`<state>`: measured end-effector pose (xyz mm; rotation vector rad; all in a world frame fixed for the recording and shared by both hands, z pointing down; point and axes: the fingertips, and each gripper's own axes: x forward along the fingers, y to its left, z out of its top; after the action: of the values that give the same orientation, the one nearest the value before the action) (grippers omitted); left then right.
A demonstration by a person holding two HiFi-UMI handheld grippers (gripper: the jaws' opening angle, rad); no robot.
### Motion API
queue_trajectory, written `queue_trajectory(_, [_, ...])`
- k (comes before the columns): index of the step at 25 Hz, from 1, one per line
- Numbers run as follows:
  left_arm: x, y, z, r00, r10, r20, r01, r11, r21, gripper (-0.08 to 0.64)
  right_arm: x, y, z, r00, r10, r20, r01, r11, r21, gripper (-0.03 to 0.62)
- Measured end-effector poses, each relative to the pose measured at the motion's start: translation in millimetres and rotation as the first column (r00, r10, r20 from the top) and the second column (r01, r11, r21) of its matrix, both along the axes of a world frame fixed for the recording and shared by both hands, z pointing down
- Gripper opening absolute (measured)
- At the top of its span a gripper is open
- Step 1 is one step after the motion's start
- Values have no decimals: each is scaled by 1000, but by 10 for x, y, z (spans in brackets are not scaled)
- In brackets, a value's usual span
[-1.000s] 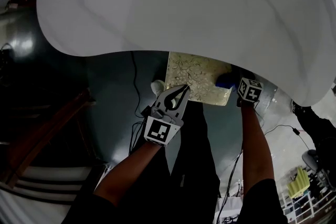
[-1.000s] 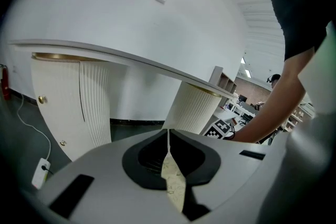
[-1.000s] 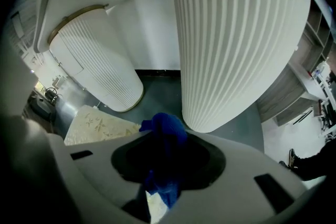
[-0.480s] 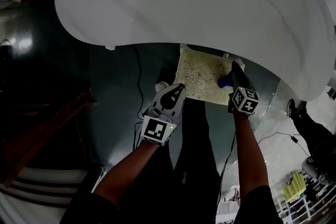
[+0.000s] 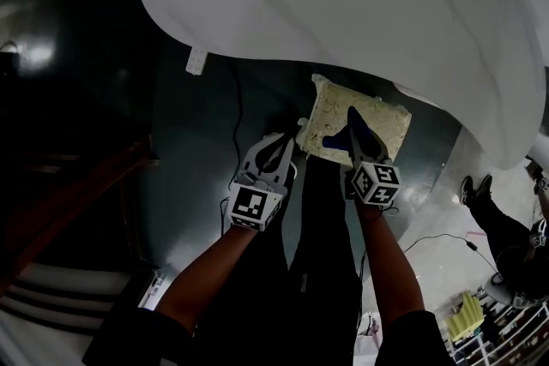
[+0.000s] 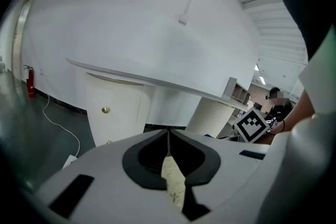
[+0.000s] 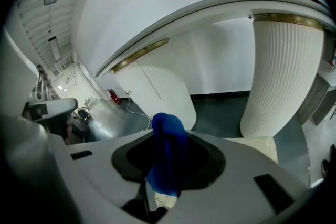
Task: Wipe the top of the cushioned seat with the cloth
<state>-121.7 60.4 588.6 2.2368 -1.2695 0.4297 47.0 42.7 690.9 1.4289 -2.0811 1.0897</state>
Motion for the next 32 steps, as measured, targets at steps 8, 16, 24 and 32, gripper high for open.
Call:
queue_trajectory(8, [-461,257,191,998,-47,-45,46,999,-26,25,-887,493,464,997,-77,24,79,989,-121,126])
queue_trajectory(16, [-436,544,614,999,-28,-40,25,996,-90,24,-946,674,1314,996,-85,15,86,971,-221,126])
queue_trajectory(24, [-22,728,646,996,73,-50,-78,991,-112,25,-659,825,1722,969,-224,-106,193,950,-245,127])
queue_trajectory(32, [406,525,612,992,80,-94,-90,990,-108,23,-621,768,1739,949,-309,-55,287,925,-248,127])
